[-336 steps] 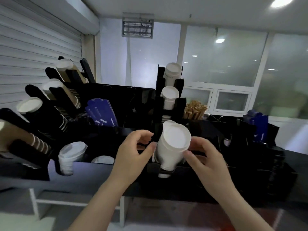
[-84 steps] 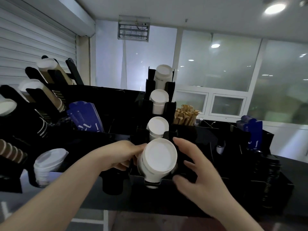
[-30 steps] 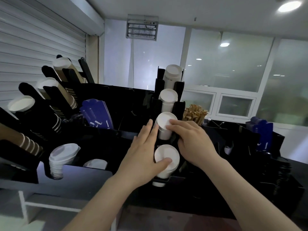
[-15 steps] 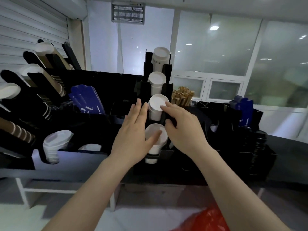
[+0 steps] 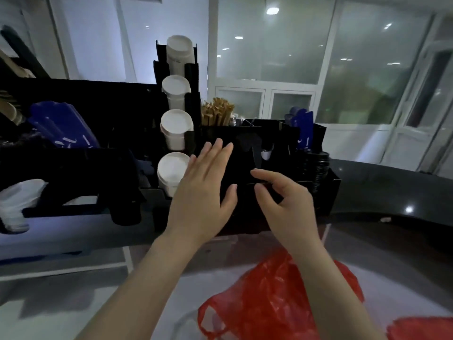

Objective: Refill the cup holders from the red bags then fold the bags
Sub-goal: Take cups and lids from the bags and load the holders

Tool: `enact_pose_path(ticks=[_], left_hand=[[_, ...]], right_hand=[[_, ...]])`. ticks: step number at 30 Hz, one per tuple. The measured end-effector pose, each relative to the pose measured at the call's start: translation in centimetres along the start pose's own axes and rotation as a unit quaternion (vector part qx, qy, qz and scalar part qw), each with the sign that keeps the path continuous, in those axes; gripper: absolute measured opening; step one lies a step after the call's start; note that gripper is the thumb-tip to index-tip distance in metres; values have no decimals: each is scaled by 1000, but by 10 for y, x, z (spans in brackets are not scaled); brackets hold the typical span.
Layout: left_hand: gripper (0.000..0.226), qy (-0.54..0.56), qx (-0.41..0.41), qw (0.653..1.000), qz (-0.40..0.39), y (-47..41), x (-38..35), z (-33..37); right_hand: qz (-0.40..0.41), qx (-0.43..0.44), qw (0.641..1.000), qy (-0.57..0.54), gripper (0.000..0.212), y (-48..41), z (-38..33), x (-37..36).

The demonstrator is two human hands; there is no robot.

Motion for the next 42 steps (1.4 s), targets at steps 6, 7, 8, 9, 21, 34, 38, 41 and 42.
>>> enact_pose_path(ticks=[6,7,8,9,21,34,38,41,42], left_hand=[[56,-13,-53,999,1,-18,-48,28],[56,-14,-55,998,-7,-22,-58,30],[56,-17,-52,998,-20,-27,-70,31],[57,-24,-48,998,-35,-32,-82,31],[80,-163,144,966,-138,-91,-175,-35],[86,-153,175,958,-166,-89,-183,-50],[84,-146,174,960,-166,-90,-182,-50],[84,-148,172,959,-168,-90,-182,-49],[84,-148,172,959,-170,-90,-182,-49]], right_hand=[[50,-70,994,71,26,-23,73,67],[54,-76,992,85,27,-30,84,76],[56,-79,990,99,28,-36,95,84],[56,-80,989,115,29,-43,105,90],[-141,28,958,250,60,-137,186,91],[-252,125,913,296,73,-152,201,62],[-206,171,904,334,75,-139,195,61],[-166,154,929,294,72,-133,195,63],[-156,133,943,261,70,-132,197,65]])
Point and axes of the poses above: each hand's wrist, its own y-axis away from the middle knuckle, its own x-axis out of the back of the hand, z = x × y, the point moved 3 cm from there along -y, towards the middle knuckle, and after that the axes turned 12 degrees about y, right-handed, at the moved point
